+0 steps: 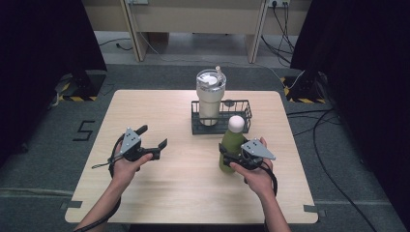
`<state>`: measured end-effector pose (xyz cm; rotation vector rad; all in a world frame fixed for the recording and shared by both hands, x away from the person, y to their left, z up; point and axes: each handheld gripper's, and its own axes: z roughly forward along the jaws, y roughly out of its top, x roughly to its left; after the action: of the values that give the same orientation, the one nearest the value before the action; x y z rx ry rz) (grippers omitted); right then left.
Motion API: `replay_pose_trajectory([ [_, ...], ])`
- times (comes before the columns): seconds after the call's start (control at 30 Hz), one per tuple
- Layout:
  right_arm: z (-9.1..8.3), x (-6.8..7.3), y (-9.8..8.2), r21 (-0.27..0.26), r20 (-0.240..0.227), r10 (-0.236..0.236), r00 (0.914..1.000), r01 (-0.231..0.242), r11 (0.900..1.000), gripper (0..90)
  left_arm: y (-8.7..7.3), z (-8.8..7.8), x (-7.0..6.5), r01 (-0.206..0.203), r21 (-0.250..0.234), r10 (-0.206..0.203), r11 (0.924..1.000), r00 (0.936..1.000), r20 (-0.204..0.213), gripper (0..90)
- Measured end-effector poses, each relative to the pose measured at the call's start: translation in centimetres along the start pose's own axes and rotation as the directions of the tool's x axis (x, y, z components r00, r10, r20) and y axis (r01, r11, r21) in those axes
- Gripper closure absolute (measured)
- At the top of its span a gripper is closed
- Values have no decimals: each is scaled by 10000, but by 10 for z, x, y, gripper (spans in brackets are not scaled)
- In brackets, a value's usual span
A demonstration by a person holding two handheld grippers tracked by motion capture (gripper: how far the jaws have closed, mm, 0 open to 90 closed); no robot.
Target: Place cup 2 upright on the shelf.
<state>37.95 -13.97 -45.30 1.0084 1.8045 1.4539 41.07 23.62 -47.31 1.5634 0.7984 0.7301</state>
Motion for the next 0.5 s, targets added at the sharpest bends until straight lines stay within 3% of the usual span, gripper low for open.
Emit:
replay_pose_trajectory([
  [0.2, 0, 0, 0, -65, -77, -37, 10000, 36, 10000, 213, -1, 3, -2, 179, 15, -179, 9998, 9997, 149, 52],
  [0.5, -6, -2, 5, -159, -12, 48, 10000, -48, 9999, 215, -2, 5, -9, -157, 78, 156, 9998, 9998, 154, 55],
])
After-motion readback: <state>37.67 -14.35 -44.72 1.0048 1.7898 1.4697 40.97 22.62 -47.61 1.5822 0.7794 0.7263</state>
